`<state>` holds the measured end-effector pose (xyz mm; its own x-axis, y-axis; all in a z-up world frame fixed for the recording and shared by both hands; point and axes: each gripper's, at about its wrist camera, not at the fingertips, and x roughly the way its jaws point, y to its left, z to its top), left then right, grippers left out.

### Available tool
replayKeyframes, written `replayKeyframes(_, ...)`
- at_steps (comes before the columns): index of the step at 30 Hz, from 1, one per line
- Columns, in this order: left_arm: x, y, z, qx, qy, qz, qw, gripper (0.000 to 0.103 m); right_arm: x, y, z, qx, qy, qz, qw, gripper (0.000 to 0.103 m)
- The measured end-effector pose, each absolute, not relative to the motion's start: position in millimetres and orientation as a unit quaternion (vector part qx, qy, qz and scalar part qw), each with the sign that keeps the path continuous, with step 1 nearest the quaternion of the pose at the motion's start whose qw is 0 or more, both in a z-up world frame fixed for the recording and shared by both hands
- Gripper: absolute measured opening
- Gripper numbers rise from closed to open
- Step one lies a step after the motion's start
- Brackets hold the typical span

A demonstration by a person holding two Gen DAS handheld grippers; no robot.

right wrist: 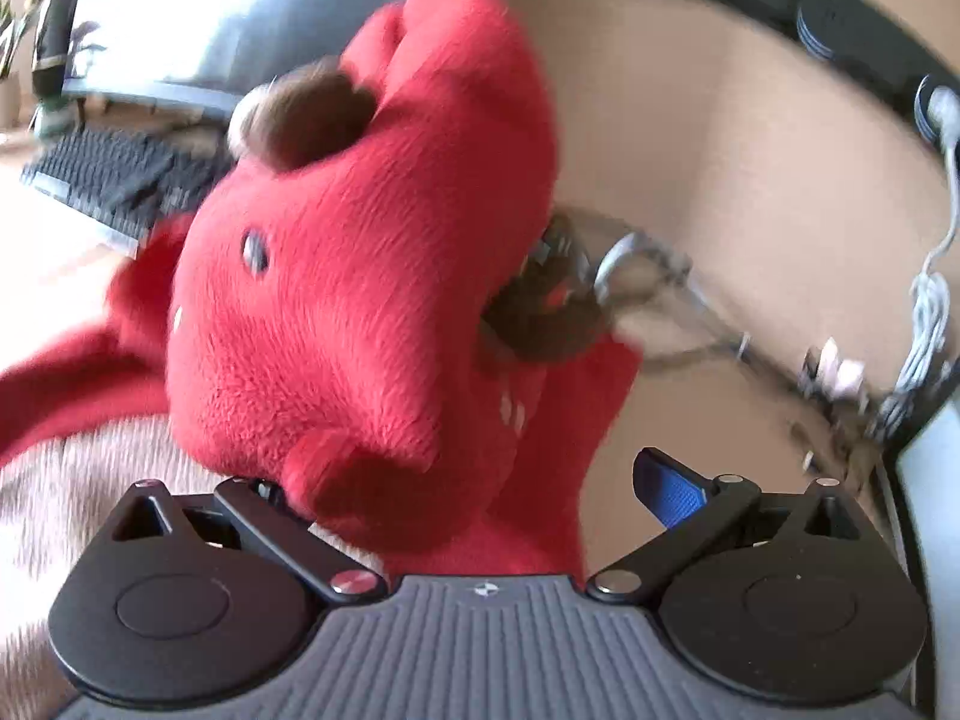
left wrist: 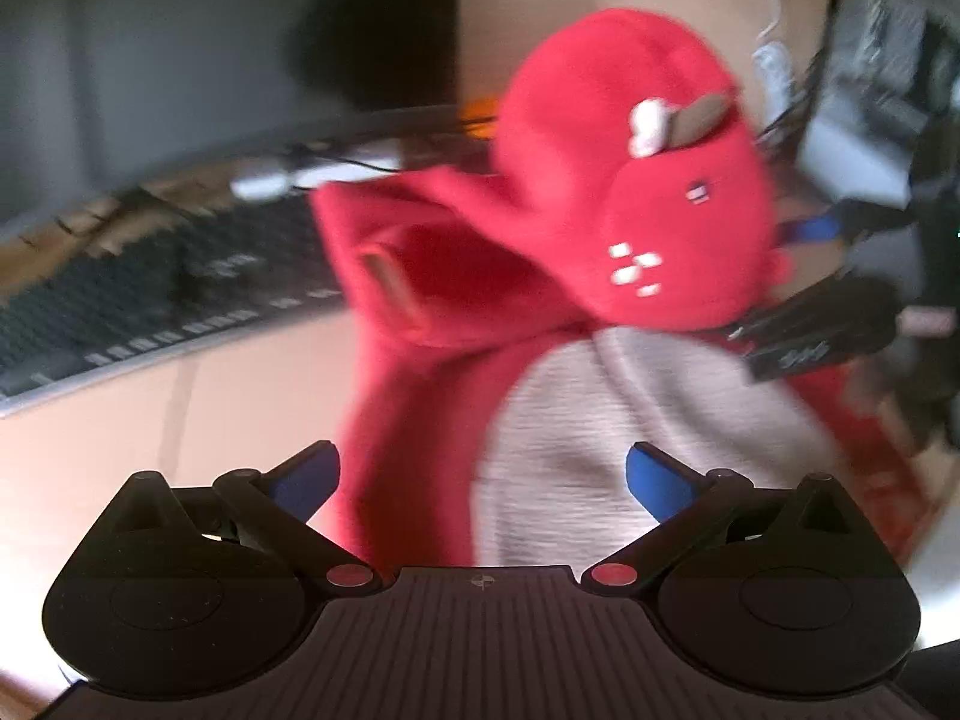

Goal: Fold clothes

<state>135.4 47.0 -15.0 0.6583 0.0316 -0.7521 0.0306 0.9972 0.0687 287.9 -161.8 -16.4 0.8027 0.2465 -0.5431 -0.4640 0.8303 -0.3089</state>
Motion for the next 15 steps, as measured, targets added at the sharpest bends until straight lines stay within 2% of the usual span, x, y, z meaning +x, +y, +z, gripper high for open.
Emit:
replayKeyframes(3, 133, 48, -16, 0.051, 0.416, 0.004, 0.908, 0.103, 325, -154, 39, -0.194, 0.175, 0.114, 0.959, 0.103)
replayKeyframes(7, 145, 44, -19, 0.072, 0.413, 0.001, 0.908, 0.103, 345, -156, 97, -0.144, 0.185, 0.136, 0.963, 0.103)
replayKeyframes(11, 159, 36, -18, 0.080, 0.399, -0.009, 0.913, 0.103, 332, -151, 100, -0.159, 0.193, 0.176, 0.952, 0.103)
replayKeyframes(15, 178, 39, -25, 0.098, 0.390, 0.023, 0.915, 0.103, 314, -159, 76, -0.178, 0.212, 0.210, 0.938, 0.103)
